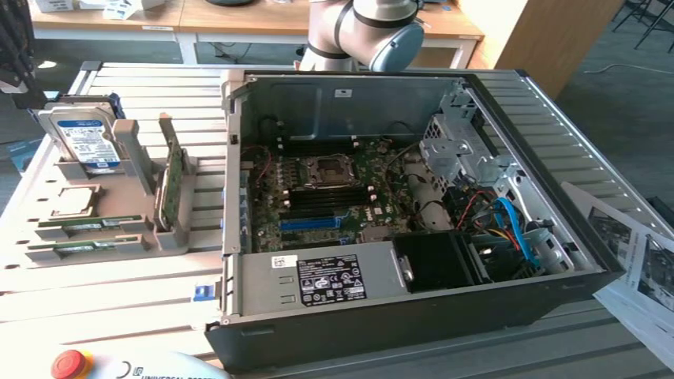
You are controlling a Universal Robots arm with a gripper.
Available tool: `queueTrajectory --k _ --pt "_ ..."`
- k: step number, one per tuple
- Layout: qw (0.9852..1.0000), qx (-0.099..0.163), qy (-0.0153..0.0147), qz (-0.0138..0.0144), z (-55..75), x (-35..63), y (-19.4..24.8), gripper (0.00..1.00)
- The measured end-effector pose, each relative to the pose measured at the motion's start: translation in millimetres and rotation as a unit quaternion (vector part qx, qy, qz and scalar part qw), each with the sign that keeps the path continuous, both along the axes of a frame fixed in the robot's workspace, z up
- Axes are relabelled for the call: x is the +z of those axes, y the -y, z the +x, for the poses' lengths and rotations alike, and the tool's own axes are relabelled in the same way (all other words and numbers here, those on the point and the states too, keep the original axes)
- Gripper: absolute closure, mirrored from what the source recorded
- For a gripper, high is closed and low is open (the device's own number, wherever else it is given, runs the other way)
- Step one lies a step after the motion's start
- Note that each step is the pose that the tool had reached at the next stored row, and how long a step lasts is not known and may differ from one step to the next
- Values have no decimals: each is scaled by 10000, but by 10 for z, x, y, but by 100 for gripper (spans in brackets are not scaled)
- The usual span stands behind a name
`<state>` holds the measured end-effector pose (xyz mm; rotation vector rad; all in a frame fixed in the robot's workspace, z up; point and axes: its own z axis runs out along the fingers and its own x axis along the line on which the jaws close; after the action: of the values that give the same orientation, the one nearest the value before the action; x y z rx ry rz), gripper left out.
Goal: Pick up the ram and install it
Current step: 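Pick up the ram and move it above insertion slot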
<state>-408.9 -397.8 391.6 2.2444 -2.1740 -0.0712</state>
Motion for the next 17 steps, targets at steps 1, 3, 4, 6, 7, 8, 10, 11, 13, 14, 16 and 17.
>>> queueTrajectory --k 1,3,4,6,7,8,10,11,13,14,16,17 --pt "10000 0 0 0 0 0 0 89" --pt "10000 -1 0 0 -1 0 2 89" --pt "10000 -1 0 0 -1 0 5 89" --pt "10000 0 0 0 0 0 14 89" --pt "10000 0 0 0 0 0 17 89" --pt "10000 -1 0 0 0 0 18 89" --pt "10000 0 0 0 0 0 26 89" --pt "10000 0 0 0 0 0 29 89" --pt "10000 0 0 0 0 0 36 89" --pt "10000 0 0 0 0 0 40 89" --pt "10000 0 0 0 0 0 50 89" --pt "10000 0 0 0 0 0 57 89"
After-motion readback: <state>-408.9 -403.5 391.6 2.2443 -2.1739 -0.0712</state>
